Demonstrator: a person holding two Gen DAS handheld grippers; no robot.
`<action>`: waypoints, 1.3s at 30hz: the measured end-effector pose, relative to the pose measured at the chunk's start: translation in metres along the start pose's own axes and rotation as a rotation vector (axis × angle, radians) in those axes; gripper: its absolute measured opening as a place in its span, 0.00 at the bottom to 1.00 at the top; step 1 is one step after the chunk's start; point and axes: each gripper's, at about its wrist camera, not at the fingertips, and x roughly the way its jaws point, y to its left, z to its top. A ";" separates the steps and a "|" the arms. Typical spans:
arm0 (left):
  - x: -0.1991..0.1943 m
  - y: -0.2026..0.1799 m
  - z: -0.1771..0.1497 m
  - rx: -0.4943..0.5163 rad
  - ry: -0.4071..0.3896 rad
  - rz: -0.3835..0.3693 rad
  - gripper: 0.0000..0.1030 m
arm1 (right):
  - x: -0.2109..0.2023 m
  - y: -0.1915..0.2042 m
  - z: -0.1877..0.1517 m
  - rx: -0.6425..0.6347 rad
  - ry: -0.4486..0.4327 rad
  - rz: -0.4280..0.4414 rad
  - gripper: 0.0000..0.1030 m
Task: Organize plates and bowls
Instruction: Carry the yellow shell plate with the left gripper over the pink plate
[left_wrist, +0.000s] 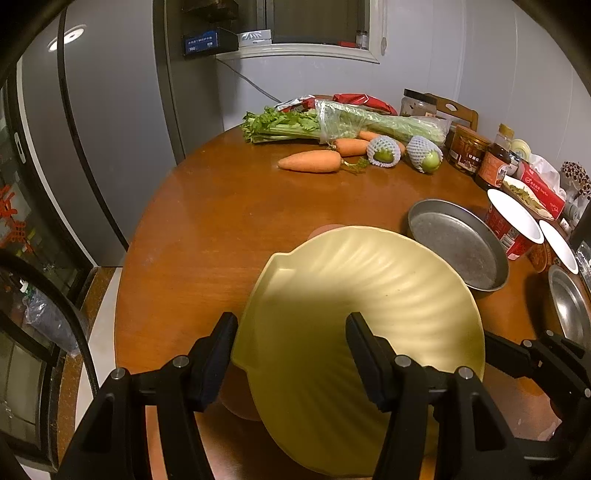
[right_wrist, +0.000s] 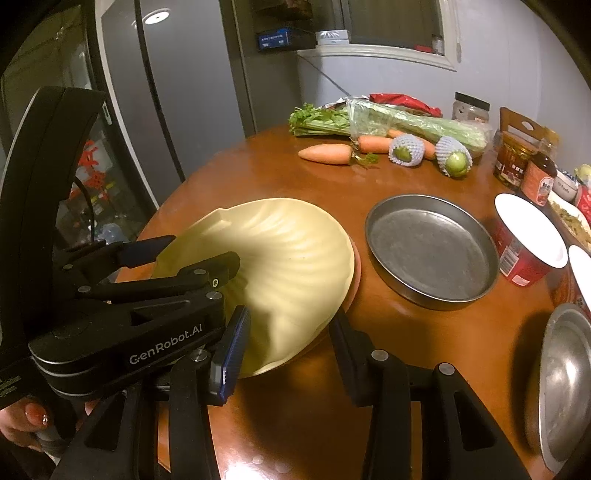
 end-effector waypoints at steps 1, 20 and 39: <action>0.000 0.000 0.000 -0.001 -0.001 0.000 0.59 | 0.000 0.000 0.000 -0.003 -0.001 -0.002 0.45; -0.002 0.020 0.004 -0.040 -0.026 0.016 0.59 | 0.000 -0.005 -0.006 0.003 0.008 -0.033 0.45; 0.009 0.004 -0.004 -0.012 0.020 0.012 0.59 | -0.003 -0.017 -0.006 0.049 0.007 -0.037 0.45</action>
